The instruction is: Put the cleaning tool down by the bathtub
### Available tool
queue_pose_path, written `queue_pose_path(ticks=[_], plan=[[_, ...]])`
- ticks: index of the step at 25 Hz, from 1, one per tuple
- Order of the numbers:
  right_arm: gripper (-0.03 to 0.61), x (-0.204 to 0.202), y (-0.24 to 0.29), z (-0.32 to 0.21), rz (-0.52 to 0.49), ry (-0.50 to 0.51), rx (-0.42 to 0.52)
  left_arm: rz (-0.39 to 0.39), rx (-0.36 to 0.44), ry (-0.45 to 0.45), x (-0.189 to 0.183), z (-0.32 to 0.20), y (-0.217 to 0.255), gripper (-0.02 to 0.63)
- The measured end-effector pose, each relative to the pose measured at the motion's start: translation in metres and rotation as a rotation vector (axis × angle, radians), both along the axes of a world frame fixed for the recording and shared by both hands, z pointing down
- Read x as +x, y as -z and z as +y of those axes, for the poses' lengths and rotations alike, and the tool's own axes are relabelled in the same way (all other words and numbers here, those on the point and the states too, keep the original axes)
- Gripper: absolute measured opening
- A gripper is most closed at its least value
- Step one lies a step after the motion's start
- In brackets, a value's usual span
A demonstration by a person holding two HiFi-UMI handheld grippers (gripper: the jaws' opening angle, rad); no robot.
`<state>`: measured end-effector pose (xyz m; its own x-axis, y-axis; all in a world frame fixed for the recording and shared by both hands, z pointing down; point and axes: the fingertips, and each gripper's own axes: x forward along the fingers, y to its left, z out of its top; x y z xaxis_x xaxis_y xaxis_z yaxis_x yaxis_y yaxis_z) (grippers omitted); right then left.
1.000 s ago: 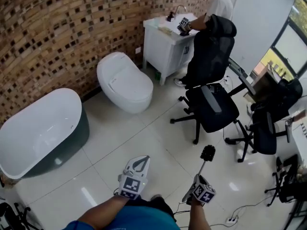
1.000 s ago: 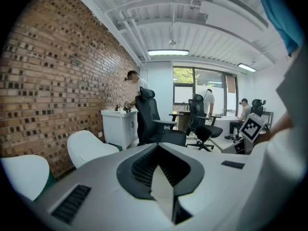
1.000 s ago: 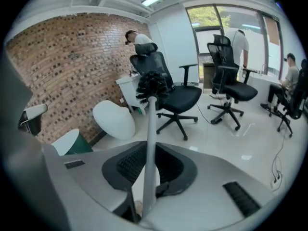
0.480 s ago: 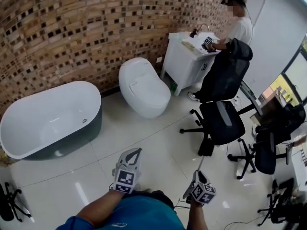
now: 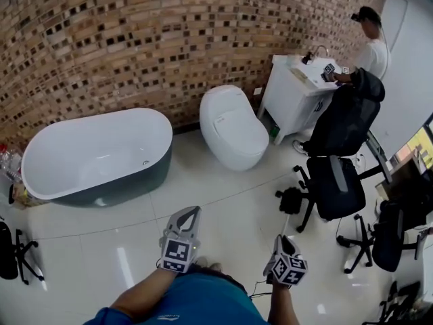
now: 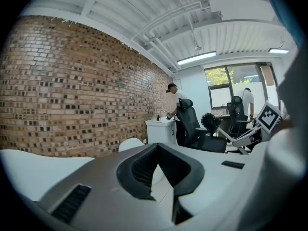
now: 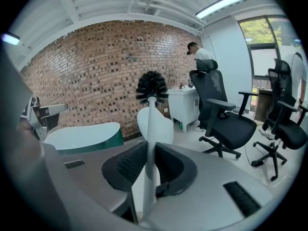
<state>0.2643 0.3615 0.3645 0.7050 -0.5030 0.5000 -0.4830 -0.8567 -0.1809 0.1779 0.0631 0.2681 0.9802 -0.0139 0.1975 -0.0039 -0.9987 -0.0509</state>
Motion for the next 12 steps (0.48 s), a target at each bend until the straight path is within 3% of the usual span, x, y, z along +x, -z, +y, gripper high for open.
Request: queue_pose_path(ticks=[6, 12], plan=[[0.075, 0.005, 0.007, -0.046, 0.039, 0.125, 0.007, -0.024, -0.002, 0.092, -0.031, -0.028, -0.011, 0.000], [0.075, -0.020, 0.023, -0.160, 0.084, 0.323, -0.028, -0.015, -0.010, 0.203, -0.073, -0.121, -0.006, 0.000]])
